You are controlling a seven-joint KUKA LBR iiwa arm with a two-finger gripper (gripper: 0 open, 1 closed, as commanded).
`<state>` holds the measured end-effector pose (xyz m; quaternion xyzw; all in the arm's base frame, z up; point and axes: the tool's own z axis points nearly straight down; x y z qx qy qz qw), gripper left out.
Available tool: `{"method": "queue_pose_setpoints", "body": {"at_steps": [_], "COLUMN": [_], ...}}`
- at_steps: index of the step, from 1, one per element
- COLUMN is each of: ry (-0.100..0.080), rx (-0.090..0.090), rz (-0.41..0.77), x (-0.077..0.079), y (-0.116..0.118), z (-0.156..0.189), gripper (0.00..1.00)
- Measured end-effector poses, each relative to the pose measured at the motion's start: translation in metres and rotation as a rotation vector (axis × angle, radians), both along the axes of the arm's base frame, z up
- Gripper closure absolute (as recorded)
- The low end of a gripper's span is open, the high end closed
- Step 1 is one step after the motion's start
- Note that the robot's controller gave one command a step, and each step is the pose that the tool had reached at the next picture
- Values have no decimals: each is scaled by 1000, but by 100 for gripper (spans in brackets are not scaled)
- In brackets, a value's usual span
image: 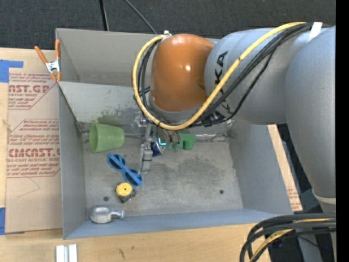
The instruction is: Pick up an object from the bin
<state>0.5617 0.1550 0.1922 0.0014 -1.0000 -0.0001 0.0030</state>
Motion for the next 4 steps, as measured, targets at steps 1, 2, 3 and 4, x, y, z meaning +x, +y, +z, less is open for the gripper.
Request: {"method": "queue_pose_setpoints", "body": {"at_steps": [1, 2, 3, 4], "ry": [0, -6, -7, -4], "rx": [0, 1, -2, -4], "rz": [-294, -431, -657, -944], "x": [-11, -37, -31, -37], "y": [-7, 22, -10, -3], "z": [-123, -92, -80, -123], "gripper": [0, 0, 0, 0]}}
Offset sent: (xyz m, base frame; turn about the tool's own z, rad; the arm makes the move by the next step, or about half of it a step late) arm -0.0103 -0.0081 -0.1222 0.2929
